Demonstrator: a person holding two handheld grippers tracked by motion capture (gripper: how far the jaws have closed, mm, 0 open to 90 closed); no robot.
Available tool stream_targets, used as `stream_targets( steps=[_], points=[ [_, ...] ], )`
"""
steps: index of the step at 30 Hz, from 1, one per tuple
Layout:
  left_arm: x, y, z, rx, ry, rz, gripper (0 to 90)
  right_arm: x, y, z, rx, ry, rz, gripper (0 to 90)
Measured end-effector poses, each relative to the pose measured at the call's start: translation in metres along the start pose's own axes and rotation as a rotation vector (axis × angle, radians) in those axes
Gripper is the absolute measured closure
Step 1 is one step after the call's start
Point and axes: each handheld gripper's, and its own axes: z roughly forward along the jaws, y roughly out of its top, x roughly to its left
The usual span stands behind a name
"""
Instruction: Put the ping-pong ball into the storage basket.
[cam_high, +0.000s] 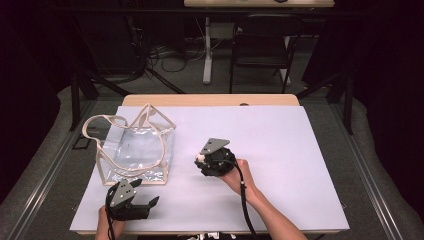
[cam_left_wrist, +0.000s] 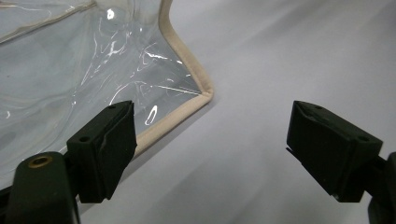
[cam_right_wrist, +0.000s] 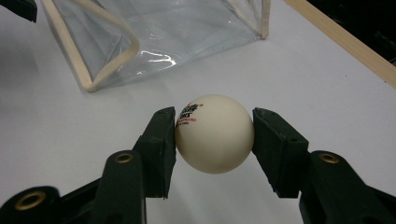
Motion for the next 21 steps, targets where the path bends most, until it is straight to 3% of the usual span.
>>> stream_targets(
  steps=[21],
  points=[
    [-0.0013,0.0008,0.0018,-0.003,-0.007,-0.003,16.4,-0.0045,0.0042,-0.0073,-0.009,0.001,0.013,50.5]
  ],
)
